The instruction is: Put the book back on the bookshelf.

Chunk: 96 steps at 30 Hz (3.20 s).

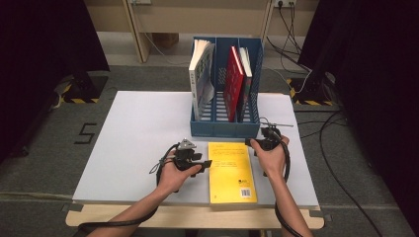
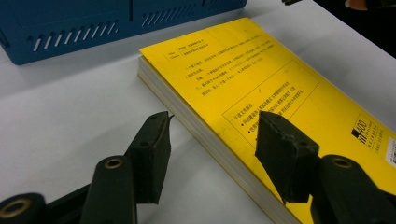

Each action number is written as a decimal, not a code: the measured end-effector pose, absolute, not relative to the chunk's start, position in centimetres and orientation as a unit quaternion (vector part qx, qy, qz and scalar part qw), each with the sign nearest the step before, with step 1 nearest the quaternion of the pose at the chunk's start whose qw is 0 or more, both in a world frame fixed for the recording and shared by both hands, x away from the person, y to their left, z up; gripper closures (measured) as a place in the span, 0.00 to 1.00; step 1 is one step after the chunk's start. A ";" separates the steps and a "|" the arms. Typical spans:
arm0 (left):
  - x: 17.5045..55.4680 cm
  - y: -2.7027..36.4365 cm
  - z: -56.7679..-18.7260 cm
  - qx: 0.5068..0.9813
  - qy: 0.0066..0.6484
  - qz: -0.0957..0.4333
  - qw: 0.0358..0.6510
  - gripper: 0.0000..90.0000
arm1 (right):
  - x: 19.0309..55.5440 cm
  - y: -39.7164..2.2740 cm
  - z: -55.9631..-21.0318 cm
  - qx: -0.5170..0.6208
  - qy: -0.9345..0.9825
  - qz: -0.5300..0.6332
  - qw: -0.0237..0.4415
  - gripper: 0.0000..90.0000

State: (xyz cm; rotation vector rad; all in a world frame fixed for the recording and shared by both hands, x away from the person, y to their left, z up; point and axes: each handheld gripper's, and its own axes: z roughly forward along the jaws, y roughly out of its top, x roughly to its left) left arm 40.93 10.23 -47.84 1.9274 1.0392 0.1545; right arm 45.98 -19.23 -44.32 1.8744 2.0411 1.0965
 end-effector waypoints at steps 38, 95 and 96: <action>42.2 9.2 -48.7 0.785 0.433 0.046 0.441 0.55 | 49.7 -18.5 -46.8 0.616 0.702 0.355 0.033 0.63; 37.8 9.8 -49.0 0.798 0.407 0.023 0.444 0.58 | 46.3 -17.6 -47.0 0.631 0.707 0.319 0.020 0.79; 37.8 9.9 -49.0 0.798 0.407 0.018 0.445 0.58 | 46.3 -17.8 -46.9 0.630 0.707 0.322 0.013 0.77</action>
